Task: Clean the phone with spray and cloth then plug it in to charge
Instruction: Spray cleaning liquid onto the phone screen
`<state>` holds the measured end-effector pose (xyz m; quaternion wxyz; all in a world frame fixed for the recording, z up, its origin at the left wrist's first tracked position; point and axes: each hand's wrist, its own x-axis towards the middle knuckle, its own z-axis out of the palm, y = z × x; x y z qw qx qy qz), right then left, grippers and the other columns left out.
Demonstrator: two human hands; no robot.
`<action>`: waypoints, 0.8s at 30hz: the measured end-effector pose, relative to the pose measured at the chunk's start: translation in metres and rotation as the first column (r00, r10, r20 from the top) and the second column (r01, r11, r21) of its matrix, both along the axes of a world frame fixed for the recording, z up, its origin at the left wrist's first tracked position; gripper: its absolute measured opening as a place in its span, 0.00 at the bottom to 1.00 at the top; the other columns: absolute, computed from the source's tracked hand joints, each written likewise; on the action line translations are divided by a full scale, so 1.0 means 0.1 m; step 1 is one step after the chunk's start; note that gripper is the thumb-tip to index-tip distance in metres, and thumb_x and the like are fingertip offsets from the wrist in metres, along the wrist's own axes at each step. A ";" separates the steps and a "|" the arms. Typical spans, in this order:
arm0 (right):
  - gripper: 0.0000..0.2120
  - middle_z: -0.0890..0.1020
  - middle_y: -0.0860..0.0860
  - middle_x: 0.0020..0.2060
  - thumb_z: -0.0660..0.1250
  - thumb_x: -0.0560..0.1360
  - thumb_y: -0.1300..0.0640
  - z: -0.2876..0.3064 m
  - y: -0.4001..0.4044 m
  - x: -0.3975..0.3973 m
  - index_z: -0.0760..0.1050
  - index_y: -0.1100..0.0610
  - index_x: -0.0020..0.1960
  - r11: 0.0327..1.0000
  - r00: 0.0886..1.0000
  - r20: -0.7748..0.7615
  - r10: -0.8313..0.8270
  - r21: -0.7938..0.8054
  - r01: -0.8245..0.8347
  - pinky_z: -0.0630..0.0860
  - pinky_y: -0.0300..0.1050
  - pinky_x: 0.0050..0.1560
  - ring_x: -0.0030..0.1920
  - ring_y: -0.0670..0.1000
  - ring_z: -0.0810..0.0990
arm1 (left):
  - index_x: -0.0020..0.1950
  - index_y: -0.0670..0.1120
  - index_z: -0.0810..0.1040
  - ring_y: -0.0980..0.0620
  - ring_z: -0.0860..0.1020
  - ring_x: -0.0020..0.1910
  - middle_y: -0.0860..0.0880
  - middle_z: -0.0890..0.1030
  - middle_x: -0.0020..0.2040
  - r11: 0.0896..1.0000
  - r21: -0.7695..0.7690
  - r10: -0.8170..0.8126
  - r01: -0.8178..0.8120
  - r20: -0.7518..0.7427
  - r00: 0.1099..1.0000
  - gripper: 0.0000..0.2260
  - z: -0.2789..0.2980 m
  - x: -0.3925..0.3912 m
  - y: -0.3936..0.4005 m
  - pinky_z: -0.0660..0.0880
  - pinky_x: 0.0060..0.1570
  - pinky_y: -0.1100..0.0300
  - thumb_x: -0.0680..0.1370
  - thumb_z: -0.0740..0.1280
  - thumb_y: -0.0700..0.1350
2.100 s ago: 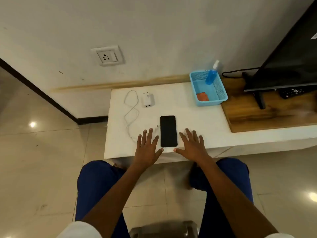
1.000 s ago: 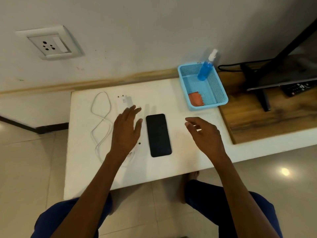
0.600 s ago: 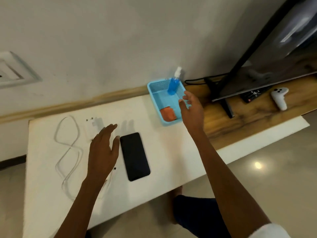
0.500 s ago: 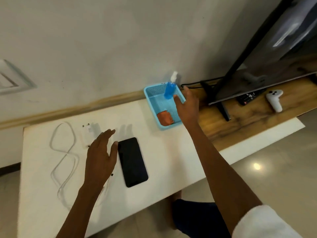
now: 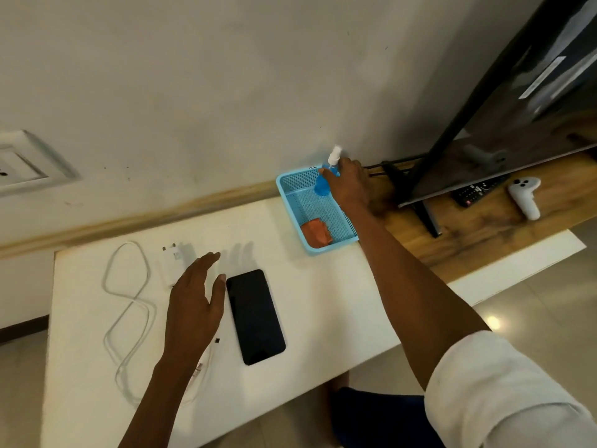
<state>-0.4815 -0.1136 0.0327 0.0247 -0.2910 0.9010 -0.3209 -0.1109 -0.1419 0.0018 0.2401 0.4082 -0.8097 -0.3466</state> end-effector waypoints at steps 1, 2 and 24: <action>0.20 0.80 0.52 0.54 0.66 0.78 0.42 0.04 0.03 0.05 0.74 0.55 0.61 0.997 0.999 0.038 0.010 -0.075 -0.007 0.69 0.37 0.46 0.51 0.48 0.78 | 0.72 0.51 0.71 0.50 0.73 0.68 0.52 0.75 0.70 1.000 -0.002 0.005 -0.005 -0.006 1.000 0.18 0.00 0.00 0.00 0.69 0.69 0.52 0.82 0.61 0.51; 0.18 0.81 0.49 0.52 0.66 0.79 0.43 0.10 0.07 0.12 0.74 0.55 0.60 0.987 0.995 0.092 0.027 -0.162 -0.012 0.70 0.34 0.44 0.49 0.46 0.79 | 0.72 0.52 0.71 0.50 0.74 0.68 0.53 0.75 0.70 1.000 -0.003 0.011 -0.011 -0.017 1.000 0.18 0.01 0.01 0.00 0.69 0.68 0.54 0.82 0.61 0.51; 0.08 0.81 0.47 0.45 0.62 0.74 0.45 0.11 0.75 2.04 0.75 0.39 0.53 0.840 0.590 0.624 0.511 -0.507 -0.192 0.79 0.41 0.38 0.38 0.48 0.81 | 0.60 0.50 0.81 0.63 0.79 0.54 0.59 0.83 0.54 0.994 0.030 0.110 -0.106 -0.307 0.945 0.11 0.24 -0.04 0.04 0.71 0.44 0.75 0.83 0.61 0.49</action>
